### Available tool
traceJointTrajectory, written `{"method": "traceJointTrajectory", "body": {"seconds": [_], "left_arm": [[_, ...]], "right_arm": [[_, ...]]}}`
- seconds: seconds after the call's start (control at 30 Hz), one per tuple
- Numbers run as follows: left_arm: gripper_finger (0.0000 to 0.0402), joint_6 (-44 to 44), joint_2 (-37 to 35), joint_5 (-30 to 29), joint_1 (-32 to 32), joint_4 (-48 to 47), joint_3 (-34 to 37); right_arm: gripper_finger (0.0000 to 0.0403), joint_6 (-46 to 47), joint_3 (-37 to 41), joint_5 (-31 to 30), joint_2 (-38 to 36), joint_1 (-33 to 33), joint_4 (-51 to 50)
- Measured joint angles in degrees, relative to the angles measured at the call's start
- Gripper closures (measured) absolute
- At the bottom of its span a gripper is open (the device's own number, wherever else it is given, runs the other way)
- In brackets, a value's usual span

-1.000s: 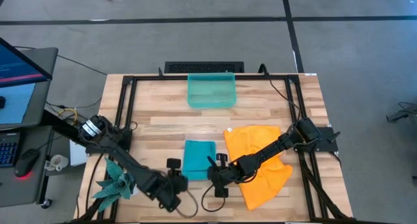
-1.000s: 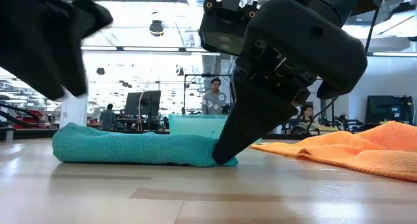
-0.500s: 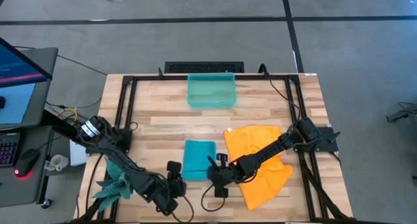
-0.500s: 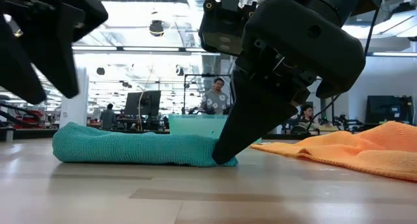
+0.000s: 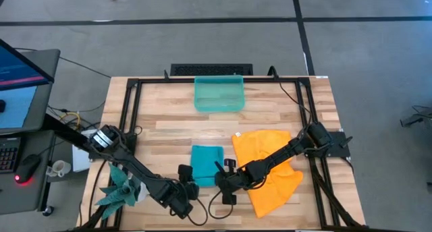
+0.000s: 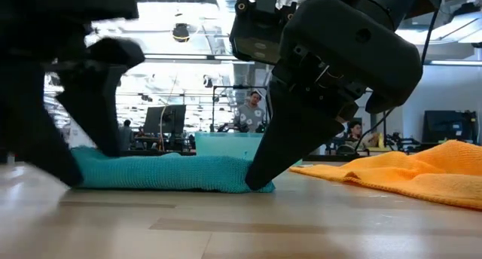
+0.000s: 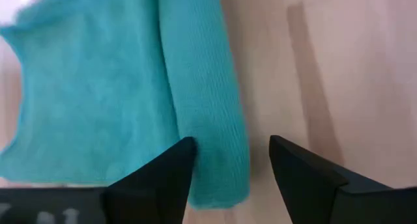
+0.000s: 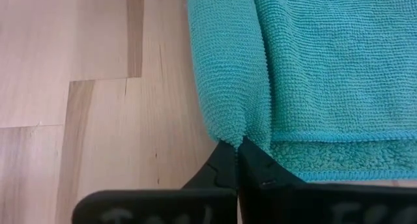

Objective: Roll microfiber towels into tight, uniform cylinder then place into a basket
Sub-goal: Roll the blue microfiber cloth

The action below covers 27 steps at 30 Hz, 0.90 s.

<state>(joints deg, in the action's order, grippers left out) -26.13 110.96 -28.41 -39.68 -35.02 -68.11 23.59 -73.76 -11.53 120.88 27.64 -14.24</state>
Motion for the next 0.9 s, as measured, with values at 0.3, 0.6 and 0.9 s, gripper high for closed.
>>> {"method": "traceJointTrajectory", "body": {"seconds": [0.3, 0.6, 0.9], "left_arm": [[0.0253, -1.0, 2.4, 1.5, 1.0, 0.2, -0.3], [0.0368, -8.0, 2.7, 5.3, 1.4, -1.4, -0.3], [0.0383, -17.6, 0.5, 17.5, 2.1, -0.7, -2.6]], "right_arm": [[0.0392, 0.0, 0.0, 0.0, 0.0, 0.0, 0.0], [0.0393, 0.2, -0.6, 1.9, 0.1, 1.3, 0.5], [0.0395, 2.8, -4.0, 9.9, 0.5, 3.0, 0.2]]}}
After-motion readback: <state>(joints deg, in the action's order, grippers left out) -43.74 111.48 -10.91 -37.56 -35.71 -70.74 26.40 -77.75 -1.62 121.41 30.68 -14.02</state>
